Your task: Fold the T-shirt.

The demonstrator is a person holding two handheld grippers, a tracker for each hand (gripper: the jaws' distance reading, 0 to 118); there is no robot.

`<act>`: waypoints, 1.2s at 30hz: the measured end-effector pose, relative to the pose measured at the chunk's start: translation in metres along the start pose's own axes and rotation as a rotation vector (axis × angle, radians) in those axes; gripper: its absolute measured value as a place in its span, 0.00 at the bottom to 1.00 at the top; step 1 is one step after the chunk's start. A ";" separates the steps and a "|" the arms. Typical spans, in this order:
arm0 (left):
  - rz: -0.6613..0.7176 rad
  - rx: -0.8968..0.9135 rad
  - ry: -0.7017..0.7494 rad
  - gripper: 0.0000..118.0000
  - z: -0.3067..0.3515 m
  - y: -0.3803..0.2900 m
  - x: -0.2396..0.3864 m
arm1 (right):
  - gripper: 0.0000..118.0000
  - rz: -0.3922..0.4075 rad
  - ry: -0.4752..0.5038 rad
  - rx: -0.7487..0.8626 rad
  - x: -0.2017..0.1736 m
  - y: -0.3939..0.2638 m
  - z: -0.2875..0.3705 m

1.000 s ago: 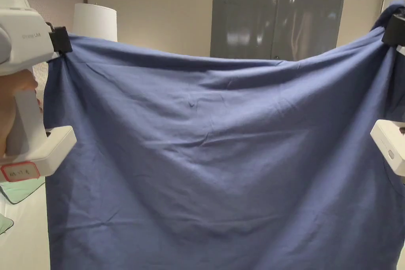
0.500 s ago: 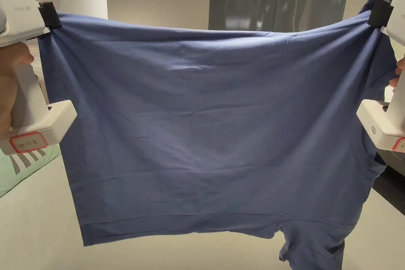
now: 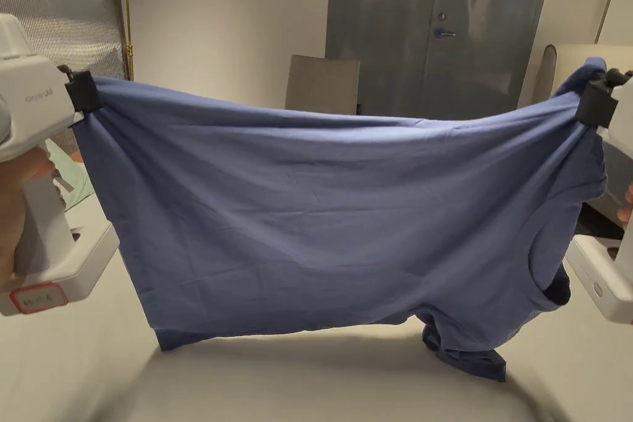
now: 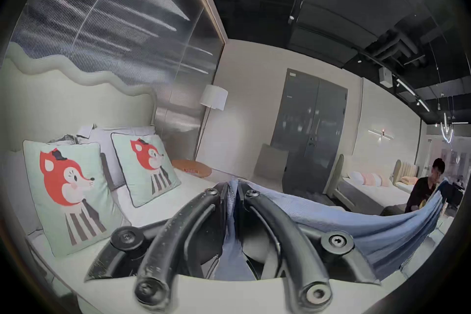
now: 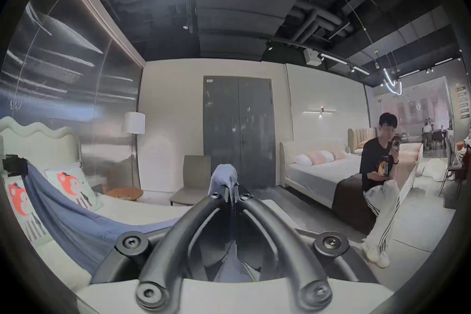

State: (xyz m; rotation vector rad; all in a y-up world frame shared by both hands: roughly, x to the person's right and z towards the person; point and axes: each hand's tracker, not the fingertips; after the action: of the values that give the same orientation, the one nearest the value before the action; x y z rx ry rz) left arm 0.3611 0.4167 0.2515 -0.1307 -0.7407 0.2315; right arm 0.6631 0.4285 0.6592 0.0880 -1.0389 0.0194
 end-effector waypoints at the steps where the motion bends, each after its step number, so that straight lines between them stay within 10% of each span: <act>1: 0.000 -0.005 -0.003 0.03 0.006 -0.003 -0.007 | 0.03 0.006 0.004 -0.008 0.001 -0.004 0.009; 25: -0.032 -0.406 0.058 0.03 0.304 -0.174 -0.123 | 0.03 0.006 0.122 -0.455 0.056 -0.178 0.344; 36: -0.065 -0.763 0.123 0.03 0.327 -0.260 -0.176 | 0.03 -0.025 0.073 -0.833 0.062 -0.265 0.388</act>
State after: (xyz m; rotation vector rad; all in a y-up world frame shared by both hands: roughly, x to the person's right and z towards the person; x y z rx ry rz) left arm 0.0547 0.1322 0.4277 -0.8363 -0.6782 -0.1318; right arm 0.3762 0.1311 0.8909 -0.6508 -0.9051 -0.4277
